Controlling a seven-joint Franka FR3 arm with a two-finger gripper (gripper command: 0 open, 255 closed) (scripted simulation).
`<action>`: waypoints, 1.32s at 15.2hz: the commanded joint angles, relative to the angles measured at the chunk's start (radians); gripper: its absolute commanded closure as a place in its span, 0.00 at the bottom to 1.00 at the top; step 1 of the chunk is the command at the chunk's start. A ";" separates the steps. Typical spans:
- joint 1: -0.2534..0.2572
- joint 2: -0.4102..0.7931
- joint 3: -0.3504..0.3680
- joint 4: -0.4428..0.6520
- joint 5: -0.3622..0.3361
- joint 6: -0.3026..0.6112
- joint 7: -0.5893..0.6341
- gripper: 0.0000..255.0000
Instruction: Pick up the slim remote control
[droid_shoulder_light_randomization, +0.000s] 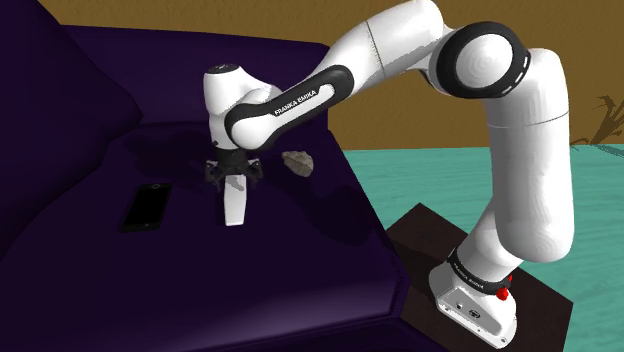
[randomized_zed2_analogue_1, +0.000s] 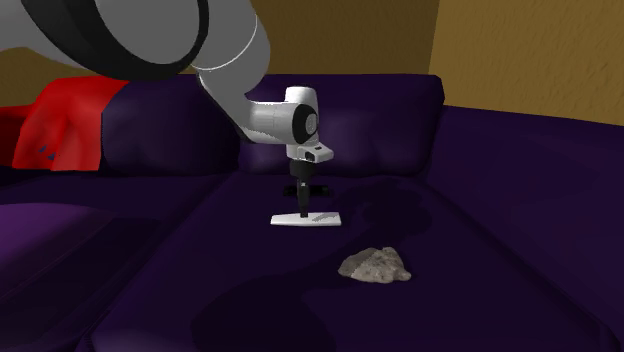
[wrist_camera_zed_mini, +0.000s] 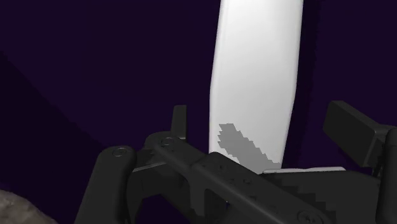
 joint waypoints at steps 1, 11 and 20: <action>0.014 0.031 -0.008 0.024 -0.011 0.006 0.014 0.00; 0.023 0.075 -0.022 0.015 -0.030 0.058 0.026 1.00; 0.019 0.057 -0.016 0.016 -0.023 0.040 0.022 1.00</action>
